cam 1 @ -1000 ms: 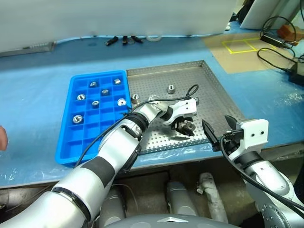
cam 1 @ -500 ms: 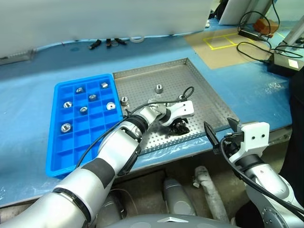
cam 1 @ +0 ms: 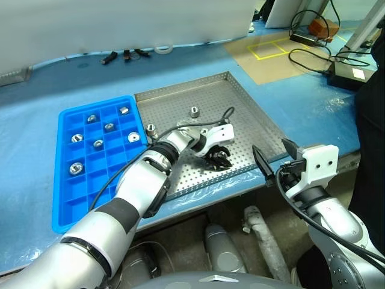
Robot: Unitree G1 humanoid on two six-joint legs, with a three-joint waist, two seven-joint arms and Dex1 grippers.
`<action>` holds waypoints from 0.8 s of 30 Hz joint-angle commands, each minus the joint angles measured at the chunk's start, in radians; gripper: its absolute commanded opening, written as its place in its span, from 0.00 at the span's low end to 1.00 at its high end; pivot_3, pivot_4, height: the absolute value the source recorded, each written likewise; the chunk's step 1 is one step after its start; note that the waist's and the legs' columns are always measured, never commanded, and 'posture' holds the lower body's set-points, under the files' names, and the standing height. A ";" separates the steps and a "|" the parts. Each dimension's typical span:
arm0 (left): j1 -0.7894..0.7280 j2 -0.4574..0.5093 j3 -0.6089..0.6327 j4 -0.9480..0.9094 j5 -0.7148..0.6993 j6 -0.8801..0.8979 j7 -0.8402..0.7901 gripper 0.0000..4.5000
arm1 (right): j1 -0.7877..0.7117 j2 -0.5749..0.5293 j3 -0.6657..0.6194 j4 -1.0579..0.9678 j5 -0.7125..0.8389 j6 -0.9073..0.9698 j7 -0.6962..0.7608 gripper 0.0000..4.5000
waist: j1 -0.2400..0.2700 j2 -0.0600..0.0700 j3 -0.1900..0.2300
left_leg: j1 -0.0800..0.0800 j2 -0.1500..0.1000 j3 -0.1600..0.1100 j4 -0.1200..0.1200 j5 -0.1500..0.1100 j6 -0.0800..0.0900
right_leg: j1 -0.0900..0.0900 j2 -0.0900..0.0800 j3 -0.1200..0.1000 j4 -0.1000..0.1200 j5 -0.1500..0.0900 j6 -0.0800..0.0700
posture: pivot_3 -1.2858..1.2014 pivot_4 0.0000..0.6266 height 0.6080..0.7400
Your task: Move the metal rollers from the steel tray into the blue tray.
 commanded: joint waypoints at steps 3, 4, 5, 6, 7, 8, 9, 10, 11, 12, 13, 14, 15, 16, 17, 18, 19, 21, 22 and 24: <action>-0.132 0.127 0.135 -0.087 -0.142 -0.007 -0.152 0.39 | -0.144 -0.061 0.044 0.066 0.054 0.024 0.089 0.87 | 0.011 0.000 0.001 | -0.001 0.000 -0.001 0.003 -0.001 0.002 | 0.000 -0.002 0.000 0.000 0.000 0.000 | 0.28 0.24 1.00; -0.143 0.161 0.153 -0.102 -0.162 0.003 -0.182 0.39 | -0.190 -0.065 0.061 0.099 0.062 0.022 0.109 0.87 | 0.016 0.000 0.001 | 0.000 0.000 -0.001 0.004 -0.002 0.003 | 0.001 -0.002 0.000 0.001 0.000 0.000 | 0.29 0.24 1.00; -0.149 0.193 0.168 -0.117 -0.180 0.012 -0.208 0.39 | -0.232 -0.068 0.078 0.130 0.068 0.019 0.126 0.87 | 0.019 0.000 0.001 | 0.000 0.000 -0.001 0.004 -0.002 0.003 | 0.002 -0.002 0.000 0.001 0.000 -0.001 | 0.30 0.24 1.00; -0.151 0.219 0.177 -0.133 -0.192 0.020 -0.225 0.39 | -0.268 -0.068 0.092 0.159 0.071 0.016 0.142 0.87 | 0.021 0.000 0.001 | 0.000 0.000 -0.001 0.004 -0.002 0.003 | 0.002 -0.002 0.000 0.001 0.000 -0.001 | 0.31 0.24 1.00; -0.149 0.251 0.186 -0.157 -0.205 0.033 -0.236 0.39 | -0.310 -0.070 0.113 0.198 0.070 0.006 0.165 0.87 | 0.029 0.000 0.001 | 0.000 0.000 -0.001 0.004 -0.002 0.003 | 0.001 -0.002 0.000 0.002 0.000 -0.001 | 0.34 0.24 1.00; -0.142 0.277 0.192 -0.180 -0.216 0.043 -0.245 0.39 | -0.347 -0.067 0.131 0.233 0.069 -0.004 0.187 0.87 | 0.041 0.000 0.001 | 0.000 0.000 -0.001 0.004 -0.001 0.004 | 0.000 -0.002 0.000 0.003 0.000 -0.001 | 0.35 0.24 1.00; -0.130 0.307 0.198 -0.210 -0.226 0.058 -0.245 0.39 | -0.390 -0.061 0.150 0.275 0.068 -0.016 0.209 0.87 | 0.053 0.000 0.002 | -0.001 0.000 -0.001 0.004 -0.001 0.004 | -0.001 -0.002 0.000 0.005 0.000 -0.001 | 0.37 0.24 1.00; -0.117 0.331 0.202 -0.239 -0.234 0.074 -0.240 0.39 | -0.426 -0.055 0.166 0.312 0.066 -0.028 0.228 0.87 | 0.068 0.000 0.002 | -0.001 0.001 -0.001 0.004 0.000 0.005 | -0.002 -0.001 0.000 0.008 0.000 -0.001 | 0.39 0.24 1.00; -0.102 0.352 0.204 -0.267 -0.239 0.091 -0.233 0.39 | -0.455 -0.049 0.179 0.343 0.064 -0.040 0.245 0.87 | 0.093 0.001 0.003 | -0.002 0.001 -0.001 0.005 0.000 0.005 | -0.004 -0.001 0.000 0.010 0.000 -0.001 | 0.40 0.24 1.00; -0.079 0.373 0.203 -0.306 -0.243 0.106 -0.226 0.39 | -0.483 -0.043 0.192 0.376 0.063 -0.054 0.266 0.87 | 0.108 0.001 0.003 | -0.002 0.002 -0.001 0.005 0.001 0.004 | -0.006 0.000 0.000 0.012 0.000 -0.001 | 0.43 0.24 1.00; -0.044 0.400 0.205 -0.359 -0.249 0.133 -0.215 0.39 | -0.517 -0.035 0.208 0.418 0.061 -0.073 0.293 0.87 | 0.132 0.001 0.003 | -0.003 0.002 -0.001 0.004 0.001 0.004 | -0.007 0.000 0.000 0.013 0.000 -0.001 | 0.44 0.24 1.00; -0.008 0.425 0.205 -0.412 -0.253 0.160 -0.204 0.39 | -0.546 -0.029 0.223 0.456 0.058 -0.092 0.316 0.87 | 0.162 0.002 0.004 | -0.003 0.004 -0.001 0.004 0.001 0.003 | -0.008 0.000 0.001 0.014 0.000 -0.001 | 0.47 0.24 1.00; 0.029 0.447 0.203 -0.468 -0.258 0.187 -0.194 0.39 | -0.571 -0.022 0.233 0.490 0.055 -0.108 0.336 0.87 | 0.184 0.002 0.004 | -0.003 0.005 -0.001 0.004 0.002 0.003 | -0.009 0.001 0.001 0.015 0.000 -0.001 | 0.47 0.24 1.00; 0.075 0.473 0.207 -0.533 -0.265 0.219 -0.180 0.39 | -0.595 -0.014 0.245 0.526 0.052 -0.125 0.356 0.87 | 0.210 0.002 0.004 | -0.003 0.005 -0.001 0.004 0.002 0.002 | -0.011 0.001 0.002 0.016 0.000 -0.001 | 0.48 0.24 1.00; 0.118 0.496 0.211 -0.595 -0.273 0.252 -0.166 0.39 | -0.615 -0.008 0.254 0.554 0.047 -0.140 0.373 0.87 | 0.247 0.002 0.004 | -0.003 0.006 0.000 0.004 0.002 0.002 | -0.012 0.001 0.002 0.019 0.000 -0.002 | 0.49 0.24 1.00; 0.165 0.521 0.217 -0.663 -0.284 0.286 -0.154 0.39 | -0.632 -0.004 0.263 0.580 0.042 -0.155 0.390 0.87 | 0.272 0.002 0.004 | -0.004 0.007 0.001 0.004 0.003 0.001 | -0.016 0.001 0.002 0.028 -0.003 -0.007 | 0.51 0.24 1.00; 0.221 0.551 0.229 -0.740 -0.300 0.322 -0.145 0.39 | -0.648 0.002 0.271 0.603 0.040 -0.168 0.405 0.87 | 0.308 0.003 0.004 | -0.004 0.007 0.002 0.004 0.003 0.001 | -0.017 0.001 0.002 0.031 -0.006 -0.013 | 0.52 0.24 1.00; 0.327 0.612 0.258 -0.877 -0.334 0.407 -0.122 0.39 | -0.675 0.017 0.286 0.640 0.032 -0.186 0.421 0.87 | 0.350 0.003 0.004 | -0.005 0.010 0.003 0.003 0.004 -0.002 | -0.018 0.001 0.001 0.032 -0.008 -0.015 | 0.53 0.24 1.00; 0.374 0.637 0.272 -0.936 -0.350 0.448 -0.107 0.39 | -0.686 0.025 0.293 0.654 0.026 -0.193 0.424 0.87 | 0.369 0.003 0.004 | -0.006 0.010 0.003 0.003 0.005 -0.002 | -0.018 0.002 0.001 0.032 -0.008 -0.016 | 0.53 0.24 1.00; 0.463 0.673 0.292 -1.039 -0.381 0.516 -0.078 0.39 | -0.696 0.041 0.297 0.668 0.026 -0.199 0.427 0.87 | 0.404 0.003 0.004 | -0.008 0.010 0.002 0.002 0.006 -0.005 | -0.019 0.002 0.000 0.033 -0.010 -0.018 | 0.54 0.24 1.00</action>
